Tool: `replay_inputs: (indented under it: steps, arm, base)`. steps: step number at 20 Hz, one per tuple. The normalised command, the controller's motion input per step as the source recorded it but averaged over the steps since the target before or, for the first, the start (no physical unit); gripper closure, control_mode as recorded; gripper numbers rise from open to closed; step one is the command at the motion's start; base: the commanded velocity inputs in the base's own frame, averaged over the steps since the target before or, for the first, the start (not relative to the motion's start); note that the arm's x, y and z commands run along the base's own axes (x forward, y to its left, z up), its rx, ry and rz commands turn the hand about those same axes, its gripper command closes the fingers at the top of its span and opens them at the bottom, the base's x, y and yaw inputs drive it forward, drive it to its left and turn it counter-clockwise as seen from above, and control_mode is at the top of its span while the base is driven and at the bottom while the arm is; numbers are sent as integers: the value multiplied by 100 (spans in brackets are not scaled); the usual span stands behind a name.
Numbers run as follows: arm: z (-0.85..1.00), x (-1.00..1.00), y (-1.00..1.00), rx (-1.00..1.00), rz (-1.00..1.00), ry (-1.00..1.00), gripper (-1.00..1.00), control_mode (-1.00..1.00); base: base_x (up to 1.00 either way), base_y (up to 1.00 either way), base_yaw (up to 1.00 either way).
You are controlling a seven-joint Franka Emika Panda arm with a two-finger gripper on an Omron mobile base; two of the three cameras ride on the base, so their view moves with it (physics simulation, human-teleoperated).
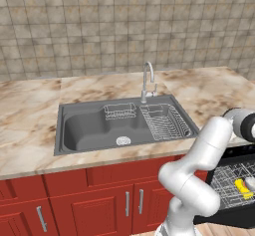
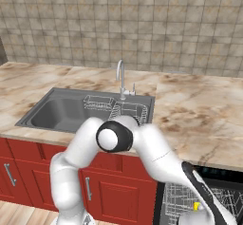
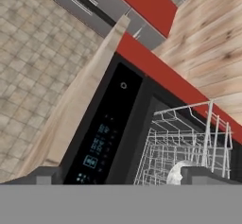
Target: Pick up the cup and bowl from the counter, place them in the dishwasher, and close the dishwasher door.
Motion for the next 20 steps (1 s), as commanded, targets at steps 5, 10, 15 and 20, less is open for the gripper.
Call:
replay_inputs:
  steps: [5, 10, 15, 20]
  arm:
    - [0, -90, 14, 8, 0, -5, -100, -100]
    - [-4, -85, 6, 9, 0, -7, -100, -100]
    - [-25, -72, 9, 6, 4, -12, -100, -100]
    - [-42, -47, 29, 0, 3, -13, -100, -100]
  base:
    - [0, 0, 0]
    - [0, 0, 0]
    - [0, 0, 0]
    - [0, 0, 0]
